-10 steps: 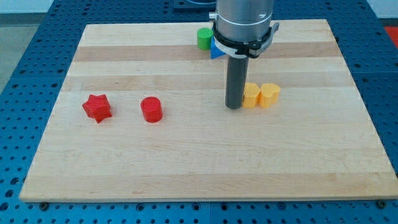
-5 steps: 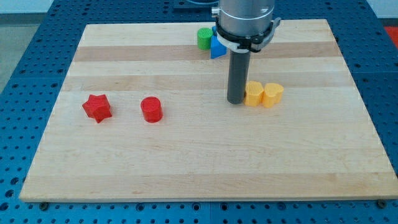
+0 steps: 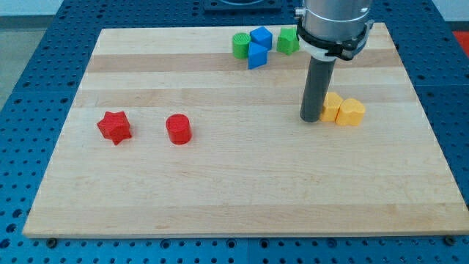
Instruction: Push the yellow hexagon and the yellow heart towards center right
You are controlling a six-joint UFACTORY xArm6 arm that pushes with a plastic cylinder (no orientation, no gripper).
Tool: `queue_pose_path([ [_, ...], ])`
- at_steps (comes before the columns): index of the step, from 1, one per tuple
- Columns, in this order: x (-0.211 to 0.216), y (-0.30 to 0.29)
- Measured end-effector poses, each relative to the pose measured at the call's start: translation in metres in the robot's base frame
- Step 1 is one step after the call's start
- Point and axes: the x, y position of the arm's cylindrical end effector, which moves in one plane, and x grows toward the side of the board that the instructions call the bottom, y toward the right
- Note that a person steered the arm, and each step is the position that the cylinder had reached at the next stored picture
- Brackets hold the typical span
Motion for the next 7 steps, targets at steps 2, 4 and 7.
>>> queue_pose_path([
  [2, 0.000, 0.017],
  [4, 0.000, 0.025],
  [7, -0.001, 0.043],
])
